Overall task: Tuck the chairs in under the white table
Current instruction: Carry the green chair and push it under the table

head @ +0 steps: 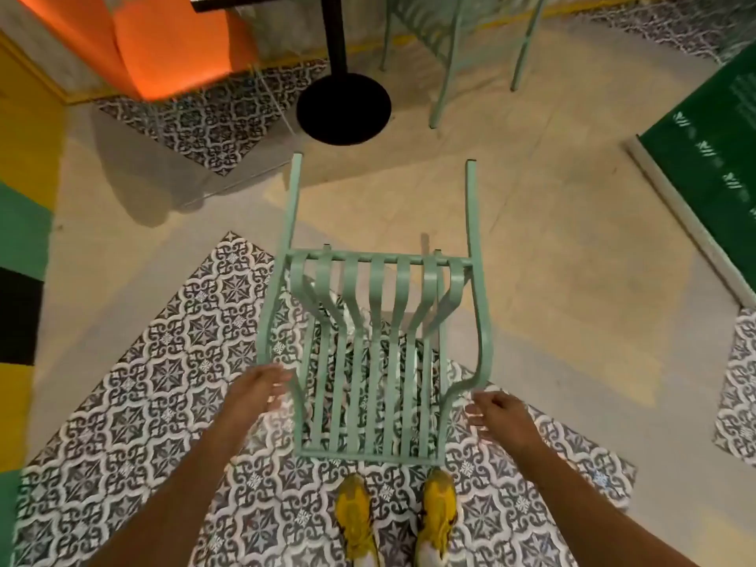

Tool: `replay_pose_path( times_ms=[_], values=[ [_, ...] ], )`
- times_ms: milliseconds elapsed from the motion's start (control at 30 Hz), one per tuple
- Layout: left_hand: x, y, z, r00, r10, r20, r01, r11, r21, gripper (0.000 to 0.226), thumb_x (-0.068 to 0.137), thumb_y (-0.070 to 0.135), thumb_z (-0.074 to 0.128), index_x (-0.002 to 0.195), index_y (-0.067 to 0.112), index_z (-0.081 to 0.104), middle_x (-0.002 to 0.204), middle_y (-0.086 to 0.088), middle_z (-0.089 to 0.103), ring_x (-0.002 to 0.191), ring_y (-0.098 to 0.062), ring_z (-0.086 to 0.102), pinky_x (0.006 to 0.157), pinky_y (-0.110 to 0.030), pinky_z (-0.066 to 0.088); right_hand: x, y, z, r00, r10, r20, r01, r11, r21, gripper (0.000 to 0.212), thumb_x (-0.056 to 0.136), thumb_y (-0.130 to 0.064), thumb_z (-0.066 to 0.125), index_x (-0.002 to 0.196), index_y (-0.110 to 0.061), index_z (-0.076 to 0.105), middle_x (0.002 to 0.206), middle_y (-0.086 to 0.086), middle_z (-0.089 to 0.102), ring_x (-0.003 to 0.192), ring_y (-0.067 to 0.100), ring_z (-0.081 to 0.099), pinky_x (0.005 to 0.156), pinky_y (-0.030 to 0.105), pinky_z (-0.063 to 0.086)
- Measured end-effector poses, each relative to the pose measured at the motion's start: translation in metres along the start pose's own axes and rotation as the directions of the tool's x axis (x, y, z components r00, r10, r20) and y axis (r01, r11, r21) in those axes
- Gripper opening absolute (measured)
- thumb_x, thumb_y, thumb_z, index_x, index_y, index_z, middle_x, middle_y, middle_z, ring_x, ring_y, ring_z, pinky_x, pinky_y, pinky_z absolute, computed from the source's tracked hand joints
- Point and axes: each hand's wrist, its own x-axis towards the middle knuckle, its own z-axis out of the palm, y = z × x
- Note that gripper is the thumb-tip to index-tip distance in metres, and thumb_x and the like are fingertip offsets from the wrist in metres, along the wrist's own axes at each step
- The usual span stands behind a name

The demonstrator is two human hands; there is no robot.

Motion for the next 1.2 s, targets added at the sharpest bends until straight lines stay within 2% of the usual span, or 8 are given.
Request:
replay_pose_path(
  times_ms=[133, 233, 333, 467, 567, 800, 1067, 1200],
  values=[
    [0.069, -0.005, 0.016, 0.982, 0.045, -0.183, -0.029, 0.996, 0.090, 0.035, 0.106, 0.033, 0.064, 0.134, 0.013, 0.060, 0.128, -0.016, 0.066, 0.117, -0.036, 0.064, 0.108, -0.056, 0.051, 0.061, -0.015, 0.014, 0.961, -0.072, -0.267, 0.050, 0.995, -0.088, 0.046, 0.100, -0.044, 0.069, 0.129, -0.009, 0.062, 0.094, 0.001, 0.069, 0.074, 0.017, 0.070, 0.056, 0.026, 0.054],
    [0.109, -0.016, 0.028, 0.926, 0.142, -0.349, -0.094, 0.984, 0.152, 0.045, 0.101, 0.027, 0.071, 0.139, 0.023, 0.047, 0.117, -0.012, 0.069, 0.098, -0.030, 0.070, 0.082, -0.047, 0.063, 0.106, -0.012, 0.023, 0.920, -0.056, -0.388, 0.024, 0.996, -0.087, 0.069, 0.094, -0.048, 0.075, 0.140, -0.001, 0.052, 0.124, 0.018, 0.059, 0.104, 0.038, 0.068, 0.088, 0.043, 0.059],
    [0.142, -0.036, 0.024, 0.828, 0.136, -0.545, -0.091, 0.990, 0.109, 0.045, 0.095, 0.026, 0.079, 0.132, 0.013, 0.057, 0.115, -0.014, 0.071, 0.097, -0.031, 0.075, 0.076, -0.043, 0.065, 0.138, 0.002, 0.033, 0.925, -0.012, -0.381, -0.018, 0.997, -0.075, 0.050, 0.097, -0.050, 0.070, 0.117, -0.005, 0.066, 0.107, 0.017, 0.069, 0.087, 0.034, 0.069, 0.083, 0.047, 0.062],
    [0.175, -0.062, 0.015, 0.918, -0.054, -0.394, 0.056, 0.998, -0.007, 0.035, 0.093, 0.042, 0.080, 0.107, 0.011, 0.072, 0.098, -0.008, 0.075, 0.099, -0.028, 0.073, 0.083, -0.040, 0.059, 0.162, 0.013, 0.046, 0.908, 0.030, -0.417, 0.053, 0.981, 0.186, 0.034, 0.094, -0.055, 0.070, 0.081, -0.024, 0.067, 0.080, -0.001, 0.078, 0.079, 0.019, 0.074, 0.071, 0.034, 0.057],
    [0.186, -0.067, 0.013, 0.941, -0.067, -0.331, 0.027, 0.992, -0.123, 0.022, 0.094, 0.037, 0.080, 0.094, 0.015, 0.076, 0.083, -0.001, 0.080, 0.083, -0.015, 0.077, 0.081, -0.030, 0.057, 0.172, 0.020, 0.050, 0.891, 0.073, -0.449, 0.028, 0.976, 0.214, 0.039, 0.089, -0.053, 0.074, 0.095, -0.015, 0.066, 0.082, 0.005, 0.075, 0.073, 0.020, 0.074, 0.061, 0.031, 0.056],
    [0.186, -0.060, 0.023, 0.882, -0.095, -0.462, 0.082, 0.995, -0.047, 0.024, 0.081, 0.027, 0.081, 0.093, 0.010, 0.069, 0.078, -0.002, 0.069, 0.064, -0.014, 0.062, 0.050, -0.027, 0.044, 0.186, 0.015, 0.040, 0.845, 0.131, -0.518, -0.074, 0.989, 0.131, 0.062, 0.088, -0.042, 0.067, 0.134, -0.002, 0.057, 0.115, 0.018, 0.069, 0.098, 0.041, 0.072, 0.085, 0.049, 0.064],
    [0.134, -0.018, 0.007, 0.885, -0.124, -0.448, 0.063, 0.987, -0.149, 0.018, 0.081, 0.016, 0.080, 0.095, 0.006, 0.072, 0.077, -0.004, 0.065, 0.069, -0.021, 0.060, 0.063, -0.036, 0.054, 0.145, -0.059, 0.005, 0.813, 0.028, -0.581, -0.032, 0.999, 0.003, 0.059, 0.086, -0.044, 0.068, 0.125, -0.001, 0.067, 0.096, 0.013, 0.064, 0.079, 0.037, 0.065, 0.079, 0.043, 0.062],
    [0.097, 0.017, -0.017, 0.870, -0.147, -0.471, 0.115, 0.989, -0.096, 0.022, 0.078, 0.018, 0.079, 0.096, 0.005, 0.074, 0.077, -0.005, 0.067, 0.059, -0.018, 0.058, 0.050, -0.029, 0.047, 0.106, -0.099, -0.007, 0.812, -0.081, -0.577, 0.025, 0.994, -0.104, 0.054, 0.084, -0.046, 0.067, 0.116, -0.002, 0.073, 0.090, 0.014, 0.063, 0.078, 0.039, 0.063, 0.081, 0.045, 0.062]
  ],
)
